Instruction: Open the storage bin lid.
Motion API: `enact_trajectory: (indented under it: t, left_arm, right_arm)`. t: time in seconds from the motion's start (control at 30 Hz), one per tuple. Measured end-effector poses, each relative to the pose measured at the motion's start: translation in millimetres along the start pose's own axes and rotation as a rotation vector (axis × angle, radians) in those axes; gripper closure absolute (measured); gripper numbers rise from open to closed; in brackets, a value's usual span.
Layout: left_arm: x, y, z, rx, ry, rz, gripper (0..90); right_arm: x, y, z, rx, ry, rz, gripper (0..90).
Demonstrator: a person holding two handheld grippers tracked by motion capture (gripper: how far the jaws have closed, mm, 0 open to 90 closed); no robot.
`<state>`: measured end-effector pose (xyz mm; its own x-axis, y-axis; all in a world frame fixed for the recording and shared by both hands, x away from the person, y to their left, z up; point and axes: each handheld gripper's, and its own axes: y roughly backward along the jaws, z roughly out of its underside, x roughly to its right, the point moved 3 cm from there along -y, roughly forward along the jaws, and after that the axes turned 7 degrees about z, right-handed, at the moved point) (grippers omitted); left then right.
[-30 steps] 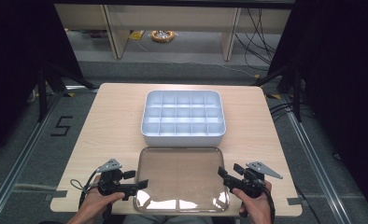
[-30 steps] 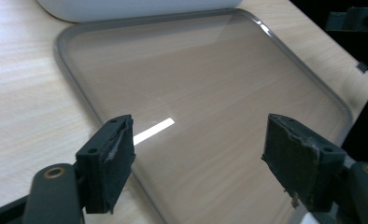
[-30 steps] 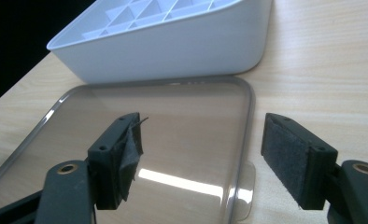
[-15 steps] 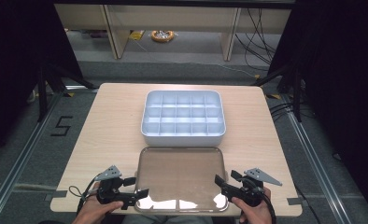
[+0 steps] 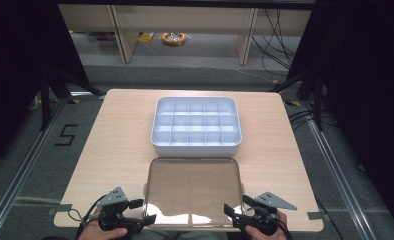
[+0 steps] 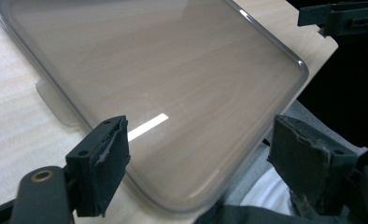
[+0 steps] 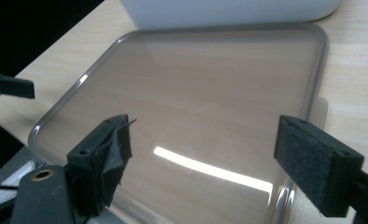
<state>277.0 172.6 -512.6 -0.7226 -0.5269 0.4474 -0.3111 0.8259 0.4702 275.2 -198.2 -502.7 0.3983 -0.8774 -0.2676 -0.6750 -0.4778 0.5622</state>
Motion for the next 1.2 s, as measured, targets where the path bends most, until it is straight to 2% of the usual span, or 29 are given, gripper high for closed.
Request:
enact_trajectory:
  t: [0.03,0.07,0.13,0.17,0.2,0.23,0.27,0.3,0.4,0.47,0.5,0.53,0.63,0.67,0.77,0.8,0.83,0.87,0.93,0.97,1.0,1.03,1.1,1.2]
  left_arm:
    - [0.3,0.6,1.3,-0.010,0.003,0.000,19.7]
    - [0.6,1.4,2.9,-0.014,0.005,0.000,19.9]
    - [0.9,3.7,5.3,-0.025,0.003,0.000,20.0]
    - [1.7,4.4,6.4,-0.018,0.005,-0.001,20.0]
    - [2.2,5.6,7.3,-0.019,0.001,-0.001,20.1]
    - [2.0,7.5,8.7,-0.031,-0.012,-0.004,20.2]
    - [3.3,7.3,9.6,-0.019,-0.003,-0.009,20.2]
    - [3.4,8.9,10.6,-0.029,-0.004,-0.014,20.3]
    - [5.2,9.9,13.4,-0.026,-0.002,-0.017,20.5]
    - [6.5,9.8,14.8,-0.030,-0.003,-0.020,20.6]
    - [7.2,9.4,15.1,-0.027,-0.003,-0.023,20.6]
    - [7.5,9.7,15.1,-0.034,-0.003,-0.017,20.7]
    - [7.9,9.7,14.9,-0.029,0.002,-0.019,20.8]
    - [7.9,9.6,14.7,-0.027,0.004,-0.021,20.9]
    - [8.2,8.8,14.9,-0.028,0.000,-0.021,21.0]
    - [8.5,8.4,15.1,-0.027,-0.001,-0.023,21.0]
    - [8.7,8.6,15.0,-0.033,0.001,-0.020,21.0]
    - [8.6,8.7,15.0,-0.033,0.000,-0.022,20.9]
    - [7.4,9.5,14.8,-0.041,-0.003,-0.028,21.0]
    - [7.4,8.9,14.4,-0.034,0.004,-0.026,21.1]
    - [7.0,8.8,14.6,-0.030,0.005,-0.026,21.1]
    - [7.0,8.7,14.6,-0.028,0.008,-0.027,21.1]
    - [7.2,9.0,14.6,-0.031,0.006,-0.026,21.1]
    - [7.5,8.8,14.8,-0.038,0.002,-0.027,21.1]
  right_arm:
    - [-1.3,2.7,2.9,-0.018,0.014,0.006,18.5]
    - [-1.4,2.5,4.3,-0.006,0.024,0.004,18.1]
    - [-2.5,5.1,7.6,-0.021,0.027,0.010,18.1]
    - [-3.0,6.9,8.7,-0.029,0.023,0.007,18.0]
    - [-5.1,8.9,10.7,-0.033,-0.001,0.016,18.0]
    - [-5.8,12.6,13.2,-0.043,-0.014,0.014,18.1]
    - [-5.8,12.6,13.2,-0.043,-0.014,0.014,18.1]
    - [-2.3,11.9,14.1,-0.030,0.025,0.025,18.1]
    - [-3.9,16.1,17.7,-0.033,0.027,0.022,18.1]
    - [-2.4,16.8,19.2,-0.029,0.045,0.028,18.1]
    - [-5.3,21.4,20.7,-0.055,-0.003,0.038,18.1]
    - [-2.0,20.4,20.6,-0.030,0.026,0.014,18.2]
    - [-0.8,22.9,22.5,-0.037,0.019,0.023,18.2]
    - [-0.2,24.4,23.0,-0.036,0.024,0.041,18.1]
    - [-0.7,25.6,23.8,-0.027,0.014,0.020,18.1]
    - [-2.3,26.6,24.2,-0.031,-0.007,0.025,18.1]
    - [0.4,26.2,23.7,-0.018,0.013,0.030,18.2]
    - [1.0,24.7,24.0,-0.017,0.002,0.039,18.1]
    - [2.2,25.8,23.8,-0.030,-0.008,0.023,18.2]
    - [1.0,25.9,24.3,-0.036,-0.038,0.040,18.2]
    - [1.0,25.9,24.3,-0.036,-0.038,0.040,18.2]
    - [4.7,24.9,23.7,-0.023,-0.001,0.039,18.2]
    - [4.3,25.3,23.7,-0.022,-0.014,0.017,18.2]
    - [5.3,24.7,24.5,-0.031,-0.015,0.027,18.2]
